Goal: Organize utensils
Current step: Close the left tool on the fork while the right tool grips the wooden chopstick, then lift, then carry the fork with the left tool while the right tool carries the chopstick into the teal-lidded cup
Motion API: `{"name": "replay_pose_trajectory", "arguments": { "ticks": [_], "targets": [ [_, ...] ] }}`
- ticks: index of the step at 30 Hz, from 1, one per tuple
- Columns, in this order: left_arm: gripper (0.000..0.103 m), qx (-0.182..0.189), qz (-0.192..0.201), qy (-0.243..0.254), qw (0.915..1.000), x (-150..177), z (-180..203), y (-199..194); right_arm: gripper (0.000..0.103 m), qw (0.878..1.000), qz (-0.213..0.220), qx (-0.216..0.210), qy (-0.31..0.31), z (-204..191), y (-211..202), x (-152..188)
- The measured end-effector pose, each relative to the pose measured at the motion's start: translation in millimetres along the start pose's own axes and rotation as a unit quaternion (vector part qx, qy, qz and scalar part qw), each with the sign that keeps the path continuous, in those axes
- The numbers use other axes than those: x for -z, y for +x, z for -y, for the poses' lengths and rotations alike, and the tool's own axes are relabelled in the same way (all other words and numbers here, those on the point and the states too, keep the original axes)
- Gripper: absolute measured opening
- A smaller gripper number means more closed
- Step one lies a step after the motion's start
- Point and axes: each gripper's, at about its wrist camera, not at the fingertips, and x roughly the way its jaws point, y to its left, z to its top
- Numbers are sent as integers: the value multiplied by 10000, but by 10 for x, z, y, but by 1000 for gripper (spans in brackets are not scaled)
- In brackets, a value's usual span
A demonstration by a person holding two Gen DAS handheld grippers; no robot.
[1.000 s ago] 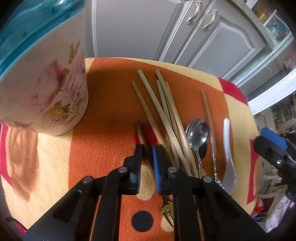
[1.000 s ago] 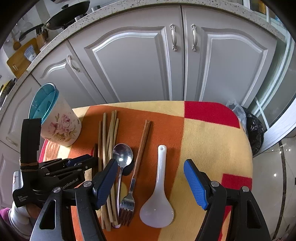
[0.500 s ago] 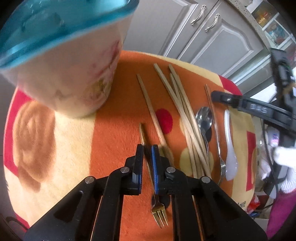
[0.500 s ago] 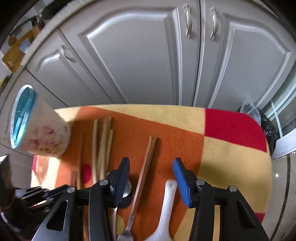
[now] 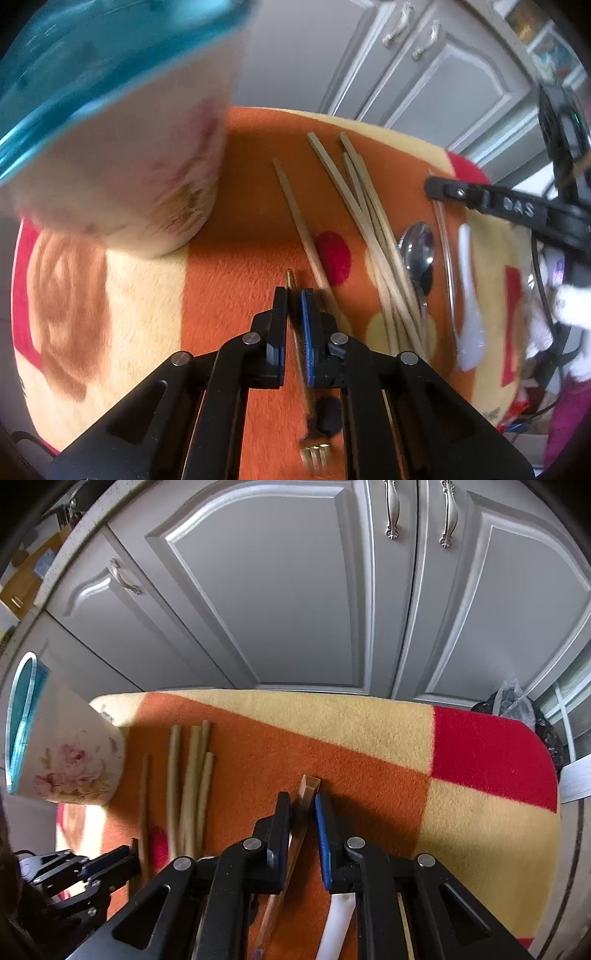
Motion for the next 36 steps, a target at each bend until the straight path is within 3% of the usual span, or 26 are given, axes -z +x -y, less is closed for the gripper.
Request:
{"name": "replay_pose_trajectory", "arguments": {
  "ticks": [10,15,22,31,36],
  "targets": [
    [5,327,711,214,9967,290,-76,-779,10,9921,990,-767,-111,-212,-1044,384],
    [5,380,910,291,9947,456,-54,-1058,10,9864,1361,-837,-384,-362,-1494,761],
    [5,436,1203,343,9912,588,-70,-1450,10,9839,1557,-730,-493,-487,-1804,1056],
    [5,645,1664,199,9837,397,-202,-2126,10,9720,2019,-911,-787,-685,-2256,967],
    [5,455,1994,87,9788,127,-343,-2465,10,9596,2372,-1135,-1002,-950,-2531,705]
  ]
}}
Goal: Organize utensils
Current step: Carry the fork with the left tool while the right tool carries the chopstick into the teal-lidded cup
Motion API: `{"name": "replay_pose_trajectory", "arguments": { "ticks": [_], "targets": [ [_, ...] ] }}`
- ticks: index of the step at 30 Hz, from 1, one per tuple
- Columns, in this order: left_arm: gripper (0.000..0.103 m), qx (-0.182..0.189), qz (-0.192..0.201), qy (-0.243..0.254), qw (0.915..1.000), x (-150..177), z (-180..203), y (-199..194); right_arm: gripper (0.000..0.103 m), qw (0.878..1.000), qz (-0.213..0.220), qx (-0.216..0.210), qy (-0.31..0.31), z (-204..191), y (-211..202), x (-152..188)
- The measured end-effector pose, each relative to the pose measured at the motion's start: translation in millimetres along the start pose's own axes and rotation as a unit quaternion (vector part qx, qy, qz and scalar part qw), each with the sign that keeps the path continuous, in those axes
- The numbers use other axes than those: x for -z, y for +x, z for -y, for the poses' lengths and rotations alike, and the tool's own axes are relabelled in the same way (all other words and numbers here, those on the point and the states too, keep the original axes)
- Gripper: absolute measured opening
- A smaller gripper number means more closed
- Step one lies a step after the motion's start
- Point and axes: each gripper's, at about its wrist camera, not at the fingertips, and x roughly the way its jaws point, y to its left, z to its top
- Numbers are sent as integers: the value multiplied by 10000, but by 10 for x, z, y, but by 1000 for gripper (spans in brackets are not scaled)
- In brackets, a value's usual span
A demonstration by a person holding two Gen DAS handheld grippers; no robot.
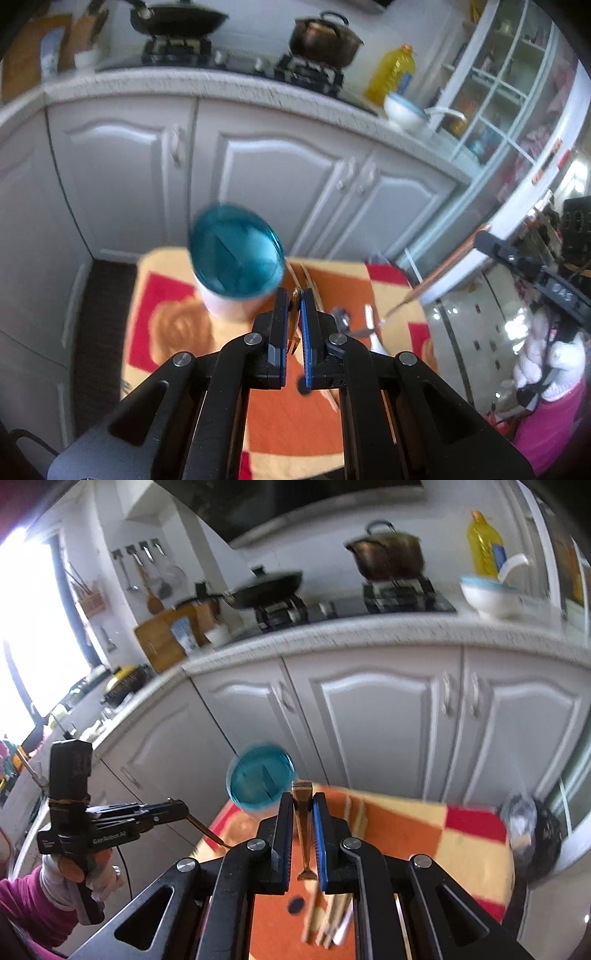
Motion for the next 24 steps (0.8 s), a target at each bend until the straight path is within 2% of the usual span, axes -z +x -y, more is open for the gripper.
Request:
{"name": "replay_pose_trajectory", "arguments": {
  "ticks": [5,12,16,24],
  "targets": [
    [5,-330,320,2,9989,-336,-131,-21,10,9991,283,-217,-242,-259,35,-436],
    [5,-699,303,-73,9971,-545,-367,288,10,9978,429,-226,-443,-512,418,-957],
    [5,-826,95,-131,9964,-532,-482,554,10,9984,275,-237,-431,-547,799,-1089],
    [5,-893,-251,-276,9953,-425,-639,942,10,9985,-343,-126,-417,-453,1601,-1020]
  ]
}}
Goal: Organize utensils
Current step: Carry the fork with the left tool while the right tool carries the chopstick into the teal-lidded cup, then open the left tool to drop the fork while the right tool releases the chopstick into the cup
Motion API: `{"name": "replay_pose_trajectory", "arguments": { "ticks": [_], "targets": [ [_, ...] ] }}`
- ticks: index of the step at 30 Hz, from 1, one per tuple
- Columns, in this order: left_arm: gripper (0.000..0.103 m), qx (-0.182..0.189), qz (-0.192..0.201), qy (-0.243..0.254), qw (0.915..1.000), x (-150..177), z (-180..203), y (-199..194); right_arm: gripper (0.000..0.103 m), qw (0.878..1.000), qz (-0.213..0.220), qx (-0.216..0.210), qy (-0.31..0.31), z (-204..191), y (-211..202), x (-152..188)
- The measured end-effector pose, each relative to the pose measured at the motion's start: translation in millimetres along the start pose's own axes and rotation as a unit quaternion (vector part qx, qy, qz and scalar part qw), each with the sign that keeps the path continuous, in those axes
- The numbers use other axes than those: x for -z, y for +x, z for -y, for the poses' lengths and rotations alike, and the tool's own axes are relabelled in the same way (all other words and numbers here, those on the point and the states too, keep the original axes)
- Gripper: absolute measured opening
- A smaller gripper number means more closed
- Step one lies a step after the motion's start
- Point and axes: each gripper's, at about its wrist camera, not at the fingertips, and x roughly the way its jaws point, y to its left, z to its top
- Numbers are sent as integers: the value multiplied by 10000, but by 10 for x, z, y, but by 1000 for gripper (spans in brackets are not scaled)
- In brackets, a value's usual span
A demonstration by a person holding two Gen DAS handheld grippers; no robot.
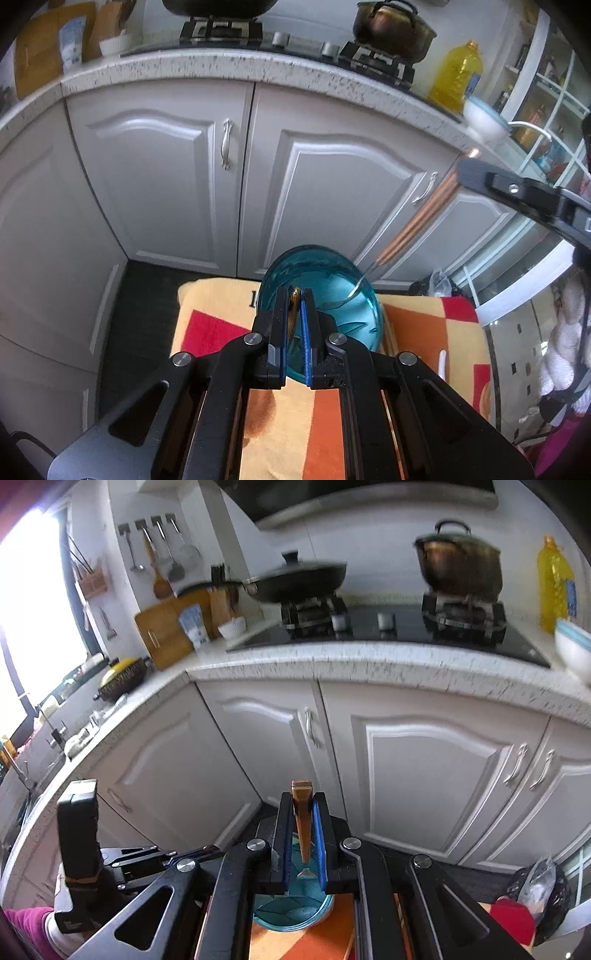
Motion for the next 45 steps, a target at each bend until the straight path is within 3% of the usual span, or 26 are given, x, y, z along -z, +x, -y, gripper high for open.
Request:
{"name": "replay_pose_trajectory", "arguments": {
  "ticks": [9,14,16,17,18,19,32,45],
  "targets": [
    [5,-76,-206,-39,9998,76,16,223,10,9977,-645,-88,161,134,626,146],
    [7,-134,-172,-34,9998,88,19,217,10,9964,-768,-119,335,217,781,223],
    [15,-169,-138,-32,9998,86,26,202,15,9966,-738,-94,363,246,757,237],
    [26,-153,-125,-53,9998,90,23,193,21,9966,-726,-86,378,253,735,246],
    [32,-109,-117,-89,9998,94,18,183,39,9965,-710,-78,428,279,708,257],
    [32,-77,-116,-118,9998,96,14,175,43,9965,-686,-76,472,291,685,266],
    [32,-184,-58,-71,9998,266,112,-1,43,9955,-645,-19,689,339,325,466],
    [33,-319,343,248,9986,449,520,-315,43,9974,-96,426,568,180,-420,834]
  ]
}}
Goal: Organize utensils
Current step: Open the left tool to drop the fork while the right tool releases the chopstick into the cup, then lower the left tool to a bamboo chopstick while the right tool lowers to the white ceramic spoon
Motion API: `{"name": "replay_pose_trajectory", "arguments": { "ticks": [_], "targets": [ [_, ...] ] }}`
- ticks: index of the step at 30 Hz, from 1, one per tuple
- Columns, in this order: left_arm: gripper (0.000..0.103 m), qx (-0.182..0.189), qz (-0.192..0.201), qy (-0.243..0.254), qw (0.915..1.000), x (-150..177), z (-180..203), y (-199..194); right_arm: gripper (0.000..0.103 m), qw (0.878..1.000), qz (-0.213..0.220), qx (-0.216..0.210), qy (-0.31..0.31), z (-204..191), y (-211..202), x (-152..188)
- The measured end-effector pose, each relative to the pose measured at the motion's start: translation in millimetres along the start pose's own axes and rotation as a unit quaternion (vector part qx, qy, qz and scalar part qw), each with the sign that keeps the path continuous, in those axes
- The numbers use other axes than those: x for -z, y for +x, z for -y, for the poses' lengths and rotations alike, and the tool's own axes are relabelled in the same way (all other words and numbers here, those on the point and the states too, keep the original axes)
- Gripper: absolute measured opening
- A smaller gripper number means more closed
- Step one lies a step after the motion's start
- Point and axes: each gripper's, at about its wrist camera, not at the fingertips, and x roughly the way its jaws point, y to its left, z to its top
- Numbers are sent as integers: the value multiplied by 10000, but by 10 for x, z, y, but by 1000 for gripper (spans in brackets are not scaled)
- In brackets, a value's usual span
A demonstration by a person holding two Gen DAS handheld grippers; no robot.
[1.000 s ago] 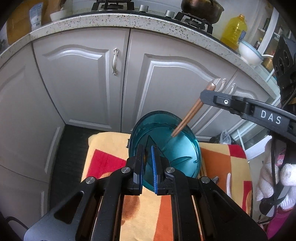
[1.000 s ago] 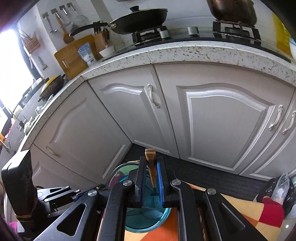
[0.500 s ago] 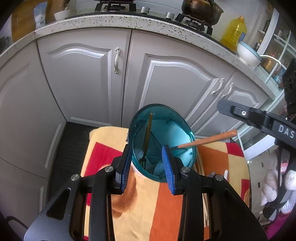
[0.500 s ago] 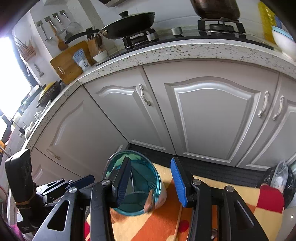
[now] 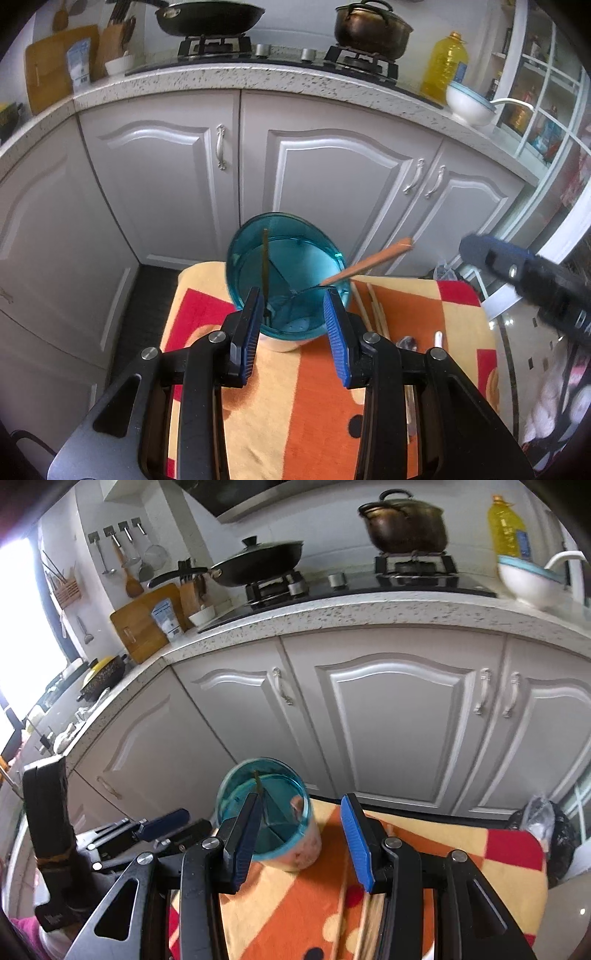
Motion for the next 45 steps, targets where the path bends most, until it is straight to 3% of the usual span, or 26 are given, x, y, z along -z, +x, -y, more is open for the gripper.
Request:
{"name": "replay_pose_trajectory", "arguments": {
  "ticks": [8,11,15,24,31,33,39,42,45],
  "targets": [
    [36,128,26,204,9997,114,308,-81,45,9994,32,293,203,180,-295,340],
    [40,219,-6,275,9994,168,411,-93,54,9988,6,425,236,247,-380,455],
    [40,350,-146,327,9987,253,525,-53,56,9980,-27,551,299,380,-494,613],
    [40,652,-797,352,9941,594,643,335,56,9919,-379,828,883,921,-451,1044],
    [39,511,-1162,277,9915,870,685,802,56,9837,-795,947,1307,1327,-202,1332],
    [32,474,-1304,266,9900,945,716,953,56,9826,-866,918,1365,1382,-147,1372],
    [25,445,-1597,326,9856,1078,843,1292,56,9798,-1129,953,1349,1528,87,1464],
    [16,388,-1686,363,9843,1104,884,1419,44,9765,-1308,1008,1383,1628,252,1483],
    [8,545,-1751,262,9827,1119,880,1497,42,9762,-1387,988,1340,1663,387,1452]
  ]
}}
